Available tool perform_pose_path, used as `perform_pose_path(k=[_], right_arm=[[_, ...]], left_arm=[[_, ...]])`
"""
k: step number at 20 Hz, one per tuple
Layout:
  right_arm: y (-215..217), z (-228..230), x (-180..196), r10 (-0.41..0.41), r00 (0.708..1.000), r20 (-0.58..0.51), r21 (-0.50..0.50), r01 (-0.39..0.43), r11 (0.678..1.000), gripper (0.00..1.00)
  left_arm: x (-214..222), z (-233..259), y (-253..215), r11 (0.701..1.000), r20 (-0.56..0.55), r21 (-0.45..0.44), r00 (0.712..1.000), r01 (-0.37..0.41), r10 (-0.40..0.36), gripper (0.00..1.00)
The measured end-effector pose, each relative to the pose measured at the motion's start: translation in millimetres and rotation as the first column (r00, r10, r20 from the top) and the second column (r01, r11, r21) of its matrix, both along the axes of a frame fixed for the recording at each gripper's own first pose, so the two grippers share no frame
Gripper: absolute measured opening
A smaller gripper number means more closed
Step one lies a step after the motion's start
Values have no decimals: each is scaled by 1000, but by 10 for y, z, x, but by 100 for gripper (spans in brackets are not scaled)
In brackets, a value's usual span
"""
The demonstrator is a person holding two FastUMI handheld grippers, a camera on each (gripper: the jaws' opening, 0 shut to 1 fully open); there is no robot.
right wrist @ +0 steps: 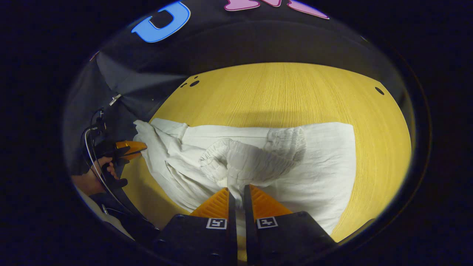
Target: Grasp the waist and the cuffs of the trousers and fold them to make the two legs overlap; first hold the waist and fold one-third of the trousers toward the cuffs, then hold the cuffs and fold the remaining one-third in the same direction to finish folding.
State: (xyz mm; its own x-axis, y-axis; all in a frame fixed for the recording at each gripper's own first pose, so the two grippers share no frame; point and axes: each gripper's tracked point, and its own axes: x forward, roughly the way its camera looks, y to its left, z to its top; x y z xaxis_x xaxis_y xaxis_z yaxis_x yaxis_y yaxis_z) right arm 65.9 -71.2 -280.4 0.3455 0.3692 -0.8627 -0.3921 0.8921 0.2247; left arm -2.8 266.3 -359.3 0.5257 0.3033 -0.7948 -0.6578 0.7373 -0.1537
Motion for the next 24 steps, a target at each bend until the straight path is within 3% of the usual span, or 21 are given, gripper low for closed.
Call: perform_pose_path(k=[1, 3, 5, 6, 7, 8, 9, 14, 24], right_arm=[[9, -12, -6, 0, 1000, -12, 9, 0, 1000, 18], [6, -9, -26, 10, 1000, -18, 11, -10, 1000, 35], [15, 42, 7, 16, 1000, 5, 23, -16, 1000, 39], [43, 70, 15, 17, 1000, 11, 39, -17, 999, 51], [78, 97, 27, 17, 1000, 18, 54, -18, 998, 51], [88, 105, 51, 17, 999, 29, 59, -19, 998, 64], [69, 153, 74, 15, 999, 43, 64, -18, 998, 69], [-205, 367, 290, -75, 988, 135, 58, 68, 996, 70], [-1232, 799, 550, -284, 923, 260, 33, 285, 958, 69]], left_arm=[[2, -7, -4, 1000, -2, 3, 1000, 0, 0, 5], [5, 3, -5, 1000, -9, 12, 1000, 4, -4, 6], [33, 8, -16, 1000, -13, 21, 1000, 12, -12, 6], [39, 7, -14, 1000, -14, 23, 1000, 13, -13, 6], [57, -13, -16, 1000, -17, 24, 1000, 13, -12, 6], [60, -12, -19, 1000, -19, 22, 1000, 13, -12, 6], [70, -14, -31, 1000, -19, 18, 1000, 11, -11, 6], [74, 145, -77, 1000, 10, 29, 1000, 9, -9, 5], [430, 696, -561, 984, 118, 141, 985, 112, -129, 5]])
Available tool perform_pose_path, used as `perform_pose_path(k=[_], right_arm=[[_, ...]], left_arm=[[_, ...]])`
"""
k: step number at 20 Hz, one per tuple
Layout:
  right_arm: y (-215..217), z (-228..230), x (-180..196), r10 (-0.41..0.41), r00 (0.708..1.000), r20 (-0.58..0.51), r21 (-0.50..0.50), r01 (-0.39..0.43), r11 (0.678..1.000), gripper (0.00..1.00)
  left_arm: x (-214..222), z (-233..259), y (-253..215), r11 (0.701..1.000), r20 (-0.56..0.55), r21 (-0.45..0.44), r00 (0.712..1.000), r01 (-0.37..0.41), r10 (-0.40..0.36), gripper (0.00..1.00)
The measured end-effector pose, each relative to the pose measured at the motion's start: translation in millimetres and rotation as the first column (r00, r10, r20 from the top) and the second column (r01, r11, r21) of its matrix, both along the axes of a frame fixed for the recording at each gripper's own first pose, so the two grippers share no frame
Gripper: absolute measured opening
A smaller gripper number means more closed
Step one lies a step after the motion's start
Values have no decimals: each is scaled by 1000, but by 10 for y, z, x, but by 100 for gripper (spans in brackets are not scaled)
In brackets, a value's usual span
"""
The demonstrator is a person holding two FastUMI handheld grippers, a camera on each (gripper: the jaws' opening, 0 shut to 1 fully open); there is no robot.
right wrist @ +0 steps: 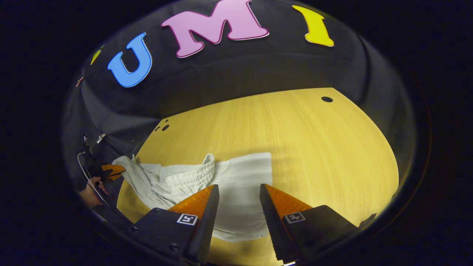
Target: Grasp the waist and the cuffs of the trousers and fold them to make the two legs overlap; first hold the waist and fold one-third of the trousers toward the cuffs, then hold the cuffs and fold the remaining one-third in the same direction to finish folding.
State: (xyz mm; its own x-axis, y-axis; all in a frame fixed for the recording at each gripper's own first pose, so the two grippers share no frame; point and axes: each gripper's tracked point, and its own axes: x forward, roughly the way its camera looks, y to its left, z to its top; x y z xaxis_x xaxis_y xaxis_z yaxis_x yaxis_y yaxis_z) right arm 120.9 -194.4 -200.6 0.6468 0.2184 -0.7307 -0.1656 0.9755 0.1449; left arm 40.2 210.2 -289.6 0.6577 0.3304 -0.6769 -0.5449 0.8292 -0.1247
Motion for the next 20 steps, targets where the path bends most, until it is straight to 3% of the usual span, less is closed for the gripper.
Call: perform_pose_path(k=[4, 8, 13, 16, 20], right_arm=[[-458, 53, 8, -125, 992, 9, 17, 124, 992, 69], [-848, 3, -109, -196, 980, -14, 21, 196, 980, 69], [-1321, 100, -177, -280, 960, 2, 24, 280, 960, 69], [-1677, 129, -292, -381, 925, -9, 50, 380, 923, 70], [-2233, 107, -584, -536, 844, -23, 69, 537, 841, 70]], left_arm=[[56, 170, -217, 999, 39, 39, 999, 32, -33, 5], [115, 356, -489, 996, 88, 55, 994, 65, -70, 5], [283, 561, -1025, 979, 131, 105, 973, 176, -189, 5], [390, 629, -1555, 945, 129, 135, 940, 299, -316, 5], [437, 513, -2412, 859, 92, 153, 859, 488, -504, 5]])
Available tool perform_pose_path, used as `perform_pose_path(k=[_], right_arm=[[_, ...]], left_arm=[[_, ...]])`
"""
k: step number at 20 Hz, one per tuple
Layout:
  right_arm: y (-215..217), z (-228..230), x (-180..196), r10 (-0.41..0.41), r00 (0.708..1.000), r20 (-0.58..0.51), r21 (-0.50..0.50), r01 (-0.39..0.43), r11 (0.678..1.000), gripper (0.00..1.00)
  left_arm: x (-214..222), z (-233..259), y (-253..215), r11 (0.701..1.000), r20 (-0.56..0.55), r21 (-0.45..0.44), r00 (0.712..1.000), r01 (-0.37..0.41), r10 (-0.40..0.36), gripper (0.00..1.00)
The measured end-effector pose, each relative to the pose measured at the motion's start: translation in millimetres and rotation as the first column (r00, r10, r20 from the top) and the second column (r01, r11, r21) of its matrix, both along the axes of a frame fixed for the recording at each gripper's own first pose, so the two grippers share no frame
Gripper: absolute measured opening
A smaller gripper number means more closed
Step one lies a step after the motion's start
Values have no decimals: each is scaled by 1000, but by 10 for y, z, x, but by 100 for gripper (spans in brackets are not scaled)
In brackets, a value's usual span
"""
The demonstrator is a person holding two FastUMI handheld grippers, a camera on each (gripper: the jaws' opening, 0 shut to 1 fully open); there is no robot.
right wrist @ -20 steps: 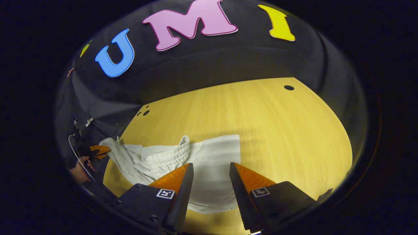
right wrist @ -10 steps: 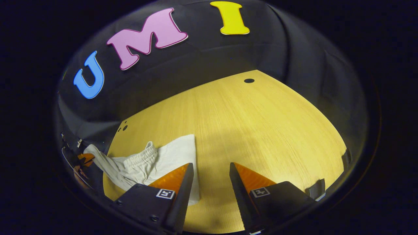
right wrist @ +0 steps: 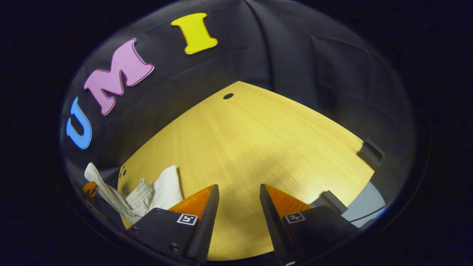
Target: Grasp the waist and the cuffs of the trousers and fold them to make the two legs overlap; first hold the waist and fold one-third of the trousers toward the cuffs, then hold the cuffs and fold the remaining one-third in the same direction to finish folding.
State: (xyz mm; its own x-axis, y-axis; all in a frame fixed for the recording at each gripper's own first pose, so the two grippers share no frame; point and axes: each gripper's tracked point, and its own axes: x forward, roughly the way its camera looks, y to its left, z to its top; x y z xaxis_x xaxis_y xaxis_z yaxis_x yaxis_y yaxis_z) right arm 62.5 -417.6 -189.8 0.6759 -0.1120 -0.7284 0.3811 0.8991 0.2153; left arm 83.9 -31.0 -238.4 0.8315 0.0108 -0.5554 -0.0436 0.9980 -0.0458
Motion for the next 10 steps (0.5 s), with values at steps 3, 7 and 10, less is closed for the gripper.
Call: perform_pose_path(k=[3, 7, 10], right_arm=[[-270, -55, -267, -96, 995, -16, 35, 96, 995, 69], [-484, -109, -558, -204, 979, -29, 70, 205, 976, 70], [-504, -121, -696, -230, 972, -38, 77, 232, 970, 70]], left_arm=[[-60, -179, -424, 997, -59, -31, 995, 77, -79, 6], [-224, -537, -824, 983, -155, -49, 971, 177, -182, 5], [-437, -862, -1084, 966, -253, -62, 932, 252, -259, 5]])
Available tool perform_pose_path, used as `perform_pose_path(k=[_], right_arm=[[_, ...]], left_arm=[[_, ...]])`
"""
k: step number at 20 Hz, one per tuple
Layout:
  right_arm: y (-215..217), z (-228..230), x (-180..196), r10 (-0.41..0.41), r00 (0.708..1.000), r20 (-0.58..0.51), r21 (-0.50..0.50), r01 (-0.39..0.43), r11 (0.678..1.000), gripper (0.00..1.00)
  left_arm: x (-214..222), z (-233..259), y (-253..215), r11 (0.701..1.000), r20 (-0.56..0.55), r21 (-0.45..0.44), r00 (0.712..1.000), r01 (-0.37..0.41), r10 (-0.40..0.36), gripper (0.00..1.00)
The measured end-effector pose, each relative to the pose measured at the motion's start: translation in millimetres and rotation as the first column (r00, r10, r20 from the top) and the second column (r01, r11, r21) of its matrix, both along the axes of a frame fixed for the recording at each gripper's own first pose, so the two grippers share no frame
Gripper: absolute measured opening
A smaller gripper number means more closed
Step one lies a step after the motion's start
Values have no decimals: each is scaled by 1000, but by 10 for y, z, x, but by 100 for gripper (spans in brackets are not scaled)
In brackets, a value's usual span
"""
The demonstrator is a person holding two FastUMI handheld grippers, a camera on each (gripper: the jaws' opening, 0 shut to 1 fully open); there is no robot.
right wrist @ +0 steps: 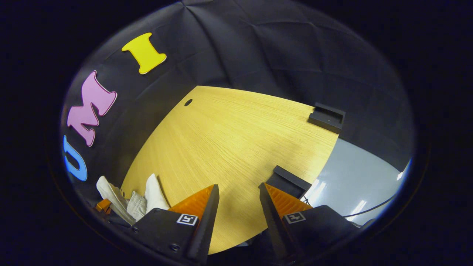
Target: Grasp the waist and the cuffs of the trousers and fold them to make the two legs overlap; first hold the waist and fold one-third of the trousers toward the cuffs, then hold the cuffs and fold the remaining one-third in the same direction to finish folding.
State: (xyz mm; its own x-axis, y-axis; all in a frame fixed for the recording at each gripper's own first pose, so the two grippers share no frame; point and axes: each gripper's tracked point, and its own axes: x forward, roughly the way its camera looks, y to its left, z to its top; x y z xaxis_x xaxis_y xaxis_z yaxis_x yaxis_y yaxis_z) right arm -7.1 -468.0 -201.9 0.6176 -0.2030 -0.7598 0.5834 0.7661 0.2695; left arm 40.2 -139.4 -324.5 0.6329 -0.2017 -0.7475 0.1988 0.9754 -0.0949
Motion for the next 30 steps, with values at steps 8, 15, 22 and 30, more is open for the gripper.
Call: perform_pose_path(k=[8, 15, 22, 30], right_arm=[[99, 30, -162, 3, 1000, -10, -5, -3, 1000, 69], [265, 83, -175, 12, 1000, 6, 14, -12, 1000, 70], [618, 161, -101, 69, 997, 31, 35, -70, 997, 69], [1195, 827, 284, 174, 970, 167, 31, -181, 983, 69]], left_arm=[[-482, -598, -183, 996, -219, -17, 971, 92, -94, 7], [-932, -731, -296, 989, -319, -107, 938, 103, -133, 53], [-1161, -533, -348, 978, -314, -118, 928, 172, -202, 83], [-732, 382, 275, 990, -130, -140, 991, 4, -23, 86]])
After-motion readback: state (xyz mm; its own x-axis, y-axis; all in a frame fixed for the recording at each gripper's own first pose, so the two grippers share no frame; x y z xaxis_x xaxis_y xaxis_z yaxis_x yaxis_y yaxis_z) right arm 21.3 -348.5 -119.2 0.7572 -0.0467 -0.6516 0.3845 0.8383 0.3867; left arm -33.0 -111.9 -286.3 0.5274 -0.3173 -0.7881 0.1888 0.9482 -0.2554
